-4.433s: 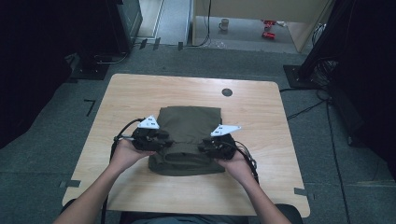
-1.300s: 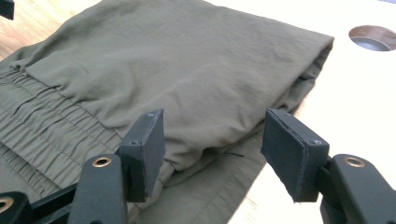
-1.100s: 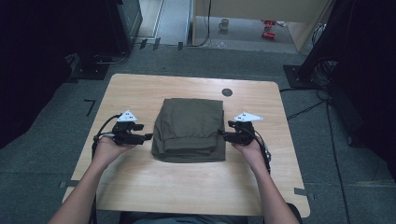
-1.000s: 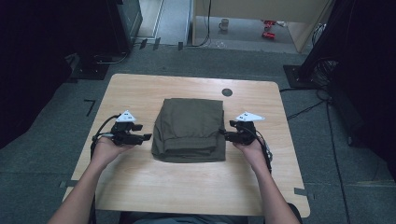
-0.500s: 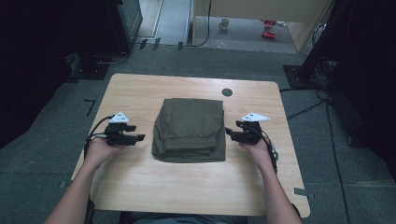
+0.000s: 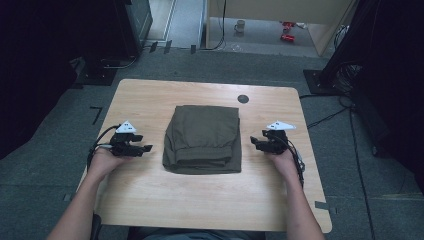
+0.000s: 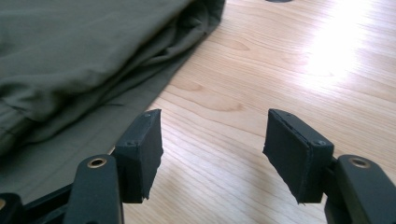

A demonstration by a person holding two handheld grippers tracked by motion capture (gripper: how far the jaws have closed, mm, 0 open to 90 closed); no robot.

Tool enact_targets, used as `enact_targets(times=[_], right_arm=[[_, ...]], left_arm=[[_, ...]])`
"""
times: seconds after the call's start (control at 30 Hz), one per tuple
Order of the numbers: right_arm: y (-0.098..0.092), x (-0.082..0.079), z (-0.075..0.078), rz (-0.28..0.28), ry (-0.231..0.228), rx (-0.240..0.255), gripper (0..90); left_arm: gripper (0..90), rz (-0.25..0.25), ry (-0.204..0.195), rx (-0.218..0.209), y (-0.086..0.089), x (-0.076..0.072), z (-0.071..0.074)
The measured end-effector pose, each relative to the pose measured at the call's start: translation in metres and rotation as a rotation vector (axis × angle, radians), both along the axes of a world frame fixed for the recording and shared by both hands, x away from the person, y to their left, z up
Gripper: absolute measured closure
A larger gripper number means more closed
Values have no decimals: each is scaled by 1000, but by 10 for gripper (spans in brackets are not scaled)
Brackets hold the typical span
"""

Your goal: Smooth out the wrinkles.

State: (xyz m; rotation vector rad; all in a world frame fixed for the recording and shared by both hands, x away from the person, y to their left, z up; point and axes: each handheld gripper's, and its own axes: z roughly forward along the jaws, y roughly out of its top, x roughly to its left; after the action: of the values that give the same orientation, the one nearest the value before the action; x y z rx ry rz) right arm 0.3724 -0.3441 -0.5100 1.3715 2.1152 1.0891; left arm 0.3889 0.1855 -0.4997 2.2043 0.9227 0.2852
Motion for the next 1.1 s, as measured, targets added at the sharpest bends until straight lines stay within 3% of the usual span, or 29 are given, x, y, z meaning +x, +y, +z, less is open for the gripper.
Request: enact_targets(times=[0.13, 0.4, 0.57, 0.77, 1.1], right_arm=[[-4, 1, -3, -7, 5, -15, 365], [-9, 4, -11, -20, 31, -64, 352], [-11, 5, -13, -32, 18, -60, 325], [-11, 6, -13, -41, 26, -68, 246], [-11, 6, -13, -63, 30, -72, 219]], left_arm=[[361, 5, 1, 21, 3, 2, -4], [358, 3, -17, 17, 7, 3, -8], [318, 15, -62, 29, 11, 3, -12], [280, 27, -92, -3, 14, 1, -17], [263, 46, -94, -1, 14, 0, -17]])
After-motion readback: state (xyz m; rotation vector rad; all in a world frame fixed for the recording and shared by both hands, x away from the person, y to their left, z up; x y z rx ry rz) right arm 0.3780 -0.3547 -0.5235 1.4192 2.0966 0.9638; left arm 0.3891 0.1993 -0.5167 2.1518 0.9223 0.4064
